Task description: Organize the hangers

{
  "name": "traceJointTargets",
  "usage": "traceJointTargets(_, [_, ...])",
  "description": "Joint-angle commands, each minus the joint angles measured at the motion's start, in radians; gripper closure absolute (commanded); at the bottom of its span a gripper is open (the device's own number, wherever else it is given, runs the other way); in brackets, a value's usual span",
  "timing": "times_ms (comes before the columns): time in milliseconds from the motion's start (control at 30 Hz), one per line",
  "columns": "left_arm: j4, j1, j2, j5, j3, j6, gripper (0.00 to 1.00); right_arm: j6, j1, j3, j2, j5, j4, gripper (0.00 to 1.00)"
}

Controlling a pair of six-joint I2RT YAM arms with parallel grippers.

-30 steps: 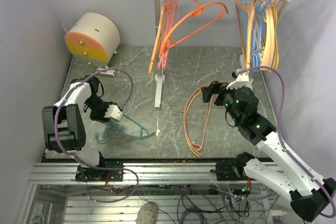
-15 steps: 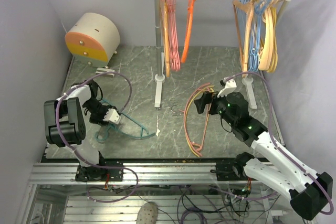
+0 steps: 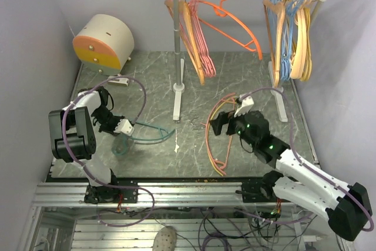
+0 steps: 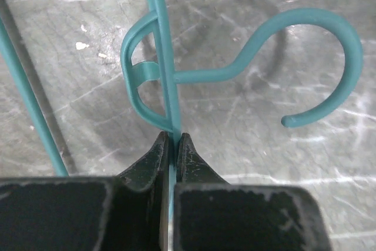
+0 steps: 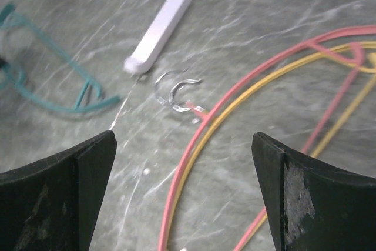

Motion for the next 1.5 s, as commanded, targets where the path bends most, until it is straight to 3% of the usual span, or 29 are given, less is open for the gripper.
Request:
traceJointTargets(0, [-0.29, -0.01, -0.014, 0.019, 0.14, 0.115, 0.93, -0.118, 0.196, -0.072, -0.032, 0.151, 0.219, 0.0])
traceJointTargets(67, [-0.404, -0.022, -0.038, 0.036, 0.193, 0.153, 0.93, -0.241, 0.316, -0.079, 0.011, 0.236, 0.295, 0.0])
traceJointTargets(233, [-0.424, -0.115, -0.199, -0.031, 0.134, 0.138, 0.93, -0.705, 0.616, -0.148, 0.159, 0.347, 0.612, 0.0])
traceJointTargets(533, [-0.425, -0.263, -0.252, -0.001, 0.137, 0.035, 0.93, -1.057, 0.641, -0.046, 0.507, 0.233, 0.754, 0.0])
traceJointTargets(733, [-0.425, -0.283, -0.232, 0.006, 0.161, 0.02, 0.93, -1.03, 0.643, 0.025, 0.555, 0.119, 0.678, 0.0])
traceJointTargets(900, [-0.425, -0.302, -0.223, 0.017, 0.167, 0.009, 0.93, -0.931, 0.642, 0.033, 0.473, 0.077, 0.641, 0.0])
traceJointTargets(1167, [-0.424, -0.334, -0.193, 0.042, 0.184, -0.023, 0.93, -0.757, 0.644, 0.094, 0.404, -0.204, 0.446, 0.0])
traceJointTargets(1467, [-0.424, -0.361, -0.181, 0.048, 0.205, -0.054, 0.93, -0.799, 0.675, 0.139, 0.56, -0.121, 0.427, 0.0])
